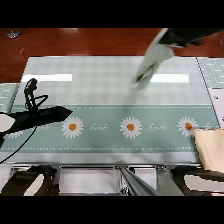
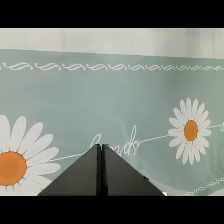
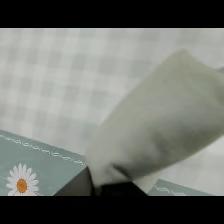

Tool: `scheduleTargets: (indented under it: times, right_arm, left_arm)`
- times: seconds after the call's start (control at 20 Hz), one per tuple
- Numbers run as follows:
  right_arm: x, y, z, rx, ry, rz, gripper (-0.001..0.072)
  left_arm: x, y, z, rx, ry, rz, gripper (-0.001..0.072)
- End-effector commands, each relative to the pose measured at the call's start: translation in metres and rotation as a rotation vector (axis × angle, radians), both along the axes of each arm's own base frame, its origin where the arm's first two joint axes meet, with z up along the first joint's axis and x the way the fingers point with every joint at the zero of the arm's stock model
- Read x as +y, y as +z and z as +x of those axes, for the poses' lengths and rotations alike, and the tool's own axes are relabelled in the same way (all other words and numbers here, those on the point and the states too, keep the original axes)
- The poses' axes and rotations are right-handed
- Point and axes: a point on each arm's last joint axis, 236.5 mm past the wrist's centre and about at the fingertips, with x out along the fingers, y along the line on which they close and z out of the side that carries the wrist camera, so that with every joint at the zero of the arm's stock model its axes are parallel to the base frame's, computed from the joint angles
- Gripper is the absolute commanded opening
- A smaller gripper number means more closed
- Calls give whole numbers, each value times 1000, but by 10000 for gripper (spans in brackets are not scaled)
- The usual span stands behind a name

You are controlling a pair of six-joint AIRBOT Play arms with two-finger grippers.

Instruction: Fold the shirts.

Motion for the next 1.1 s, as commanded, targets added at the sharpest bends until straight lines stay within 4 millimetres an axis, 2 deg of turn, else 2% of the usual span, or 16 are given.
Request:
scheduleTargets:
  times: [0.0,0.15,0.25,0.35,0.45,0.6,0.65,0.75,0.8,0.85,0.9,0.95,1.0,1.05]
  right_arm:
    - [-85,23,-40,65,-199,-67,20]
    - [-180,11,-92,205,-432,-247,20]
    - [-222,11,-126,232,-590,-286,20]
    - [-256,-5,-172,311,-755,-315,20]
    - [-270,-34,-222,413,-864,-316,20]
    - [-274,-84,-297,570,-979,-333,20]
    - [-280,-98,-328,632,-1046,-372,21]
    - [-293,-110,-394,748,-1219,-490,21]
    - [-295,-115,-414,756,-1313,-512,20]
    - [-293,-124,-421,731,-1357,-514,24]
    - [-291,-135,-426,720,-1380,-515,164]
    - [-290,-145,-428,721,-1378,-520,480]
    - [-293,-152,-425,716,-1365,-522,609]
    - [-302,-153,-412,683,-1349,-513,609]
  left_arm:
    - [-7,0,-3,-1,-25,1,20]
    - [-7,0,-4,-1,-26,0,21]
    - [-7,0,-3,-1,-26,0,20]
    - [-7,0,-2,-6,-21,1,20]
    - [-6,1,0,-14,-15,1,20]
    - [-6,2,2,-20,-10,1,20]
    - [-6,2,2,-20,-9,-3,20]
    - [-8,4,2,-19,-7,-13,20]
    - [-7,4,2,-20,-6,-13,20]
    - [-7,4,4,-25,-2,-13,20]
    - [-7,5,5,-30,3,-17,20]
    - [-7,6,7,-36,9,-20,20]
    - [-6,7,8,-39,12,-20,20]
    - [-5,8,10,-48,17,-17,21]
